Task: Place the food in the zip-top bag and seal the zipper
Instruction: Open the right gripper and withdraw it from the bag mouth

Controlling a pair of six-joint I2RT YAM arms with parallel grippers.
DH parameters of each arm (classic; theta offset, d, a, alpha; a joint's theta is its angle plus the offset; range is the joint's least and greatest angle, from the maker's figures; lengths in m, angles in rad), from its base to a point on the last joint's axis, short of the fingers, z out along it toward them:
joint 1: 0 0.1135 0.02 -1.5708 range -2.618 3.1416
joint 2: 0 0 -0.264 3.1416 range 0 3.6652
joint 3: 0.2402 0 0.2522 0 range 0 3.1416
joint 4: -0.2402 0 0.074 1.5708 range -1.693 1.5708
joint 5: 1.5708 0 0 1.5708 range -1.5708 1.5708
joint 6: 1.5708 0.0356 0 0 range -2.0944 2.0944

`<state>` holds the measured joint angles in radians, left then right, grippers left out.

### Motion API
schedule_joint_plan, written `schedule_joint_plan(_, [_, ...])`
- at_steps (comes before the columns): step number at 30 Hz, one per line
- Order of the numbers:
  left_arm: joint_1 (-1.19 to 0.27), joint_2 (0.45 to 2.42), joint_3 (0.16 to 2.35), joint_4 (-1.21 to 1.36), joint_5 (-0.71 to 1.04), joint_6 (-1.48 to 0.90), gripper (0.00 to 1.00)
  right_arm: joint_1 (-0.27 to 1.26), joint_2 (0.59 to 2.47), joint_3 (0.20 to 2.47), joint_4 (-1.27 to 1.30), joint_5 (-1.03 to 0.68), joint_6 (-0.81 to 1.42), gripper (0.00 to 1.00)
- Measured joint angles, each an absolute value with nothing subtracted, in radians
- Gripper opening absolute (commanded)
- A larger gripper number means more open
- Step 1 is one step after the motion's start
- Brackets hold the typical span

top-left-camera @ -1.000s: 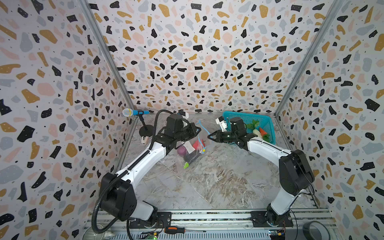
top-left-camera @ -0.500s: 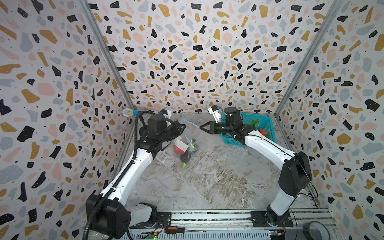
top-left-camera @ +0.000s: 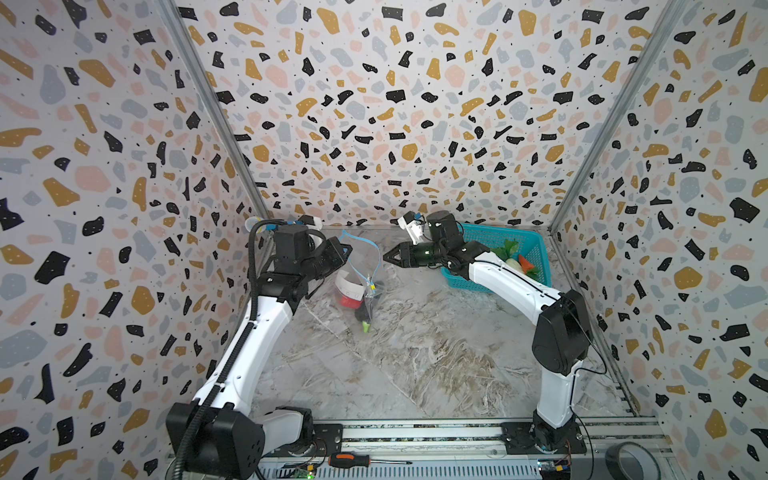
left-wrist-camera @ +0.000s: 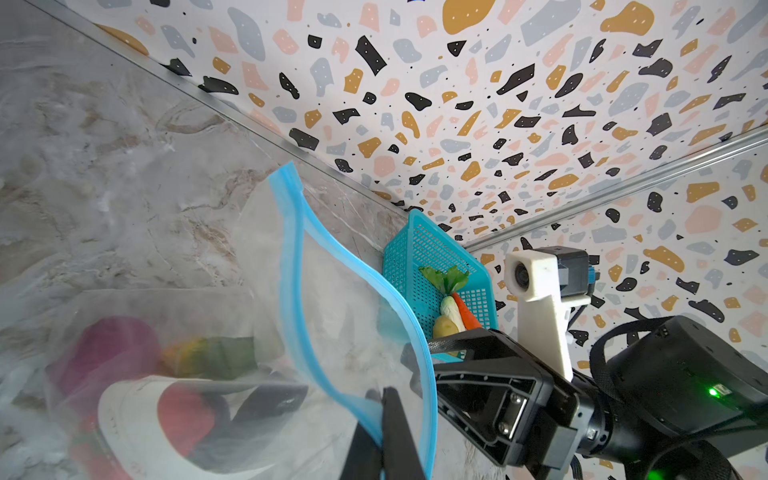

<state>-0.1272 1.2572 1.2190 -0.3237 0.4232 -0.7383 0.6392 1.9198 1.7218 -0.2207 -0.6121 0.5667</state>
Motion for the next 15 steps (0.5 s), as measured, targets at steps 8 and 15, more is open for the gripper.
schedule_joint_plan(8, [-0.127, 1.274, 1.248, -0.322, 0.447, -0.738, 0.0, 0.642, 1.919, 1.792, -0.302, -0.567, 0.552, 0.55])
schedule_joint_plan(15, [-0.144, 1.279, 1.248, -0.301, 0.464, -0.752, 0.0, 0.662, 1.963, 1.967, -0.398, -0.522, 0.529, 0.6])
